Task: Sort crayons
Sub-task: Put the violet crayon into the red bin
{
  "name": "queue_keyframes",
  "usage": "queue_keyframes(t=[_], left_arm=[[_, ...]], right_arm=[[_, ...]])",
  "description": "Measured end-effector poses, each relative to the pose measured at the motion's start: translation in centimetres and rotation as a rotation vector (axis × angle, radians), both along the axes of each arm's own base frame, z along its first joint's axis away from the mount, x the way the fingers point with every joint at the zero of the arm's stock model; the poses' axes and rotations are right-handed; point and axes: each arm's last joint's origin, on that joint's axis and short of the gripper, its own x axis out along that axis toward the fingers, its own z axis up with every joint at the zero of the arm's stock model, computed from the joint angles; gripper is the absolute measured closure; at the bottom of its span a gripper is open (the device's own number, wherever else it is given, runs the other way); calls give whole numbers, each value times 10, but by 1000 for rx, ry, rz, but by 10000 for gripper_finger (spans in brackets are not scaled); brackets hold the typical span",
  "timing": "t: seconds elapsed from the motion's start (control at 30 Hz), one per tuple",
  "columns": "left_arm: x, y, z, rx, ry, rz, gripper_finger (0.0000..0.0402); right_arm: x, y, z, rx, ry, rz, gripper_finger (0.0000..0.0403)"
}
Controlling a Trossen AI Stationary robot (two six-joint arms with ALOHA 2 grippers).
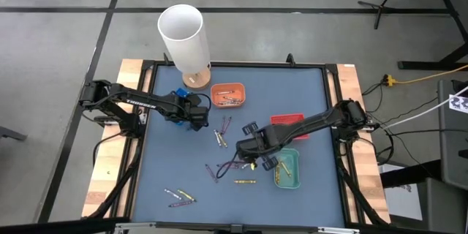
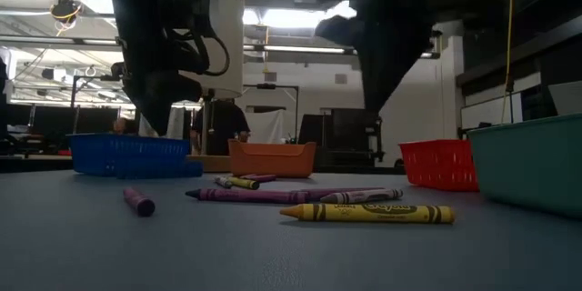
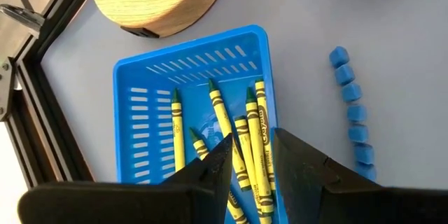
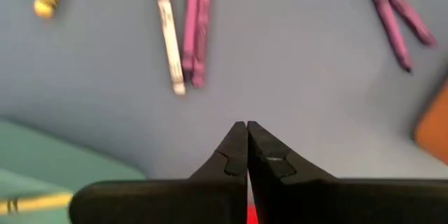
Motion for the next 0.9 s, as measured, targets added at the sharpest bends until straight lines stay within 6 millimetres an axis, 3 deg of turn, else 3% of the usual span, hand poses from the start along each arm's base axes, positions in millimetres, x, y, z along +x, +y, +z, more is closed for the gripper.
queue_keyframes(t=[0.27,0.47,0.7,0.9], left_arm=[[0,0,0,0,0,0,314],[1,0,0,1,-7,0,314],[2,0,0,1,-17,-1,314],[3,-1,0,0,-30,-5,314]], right_arm=[[-10,-3,26,-34,98,-27,403],[-9,-3,30,-12,49,-33,403],[10,6,17,122,-31,-16,402],[23,11,-14,130,29,-14,388]])
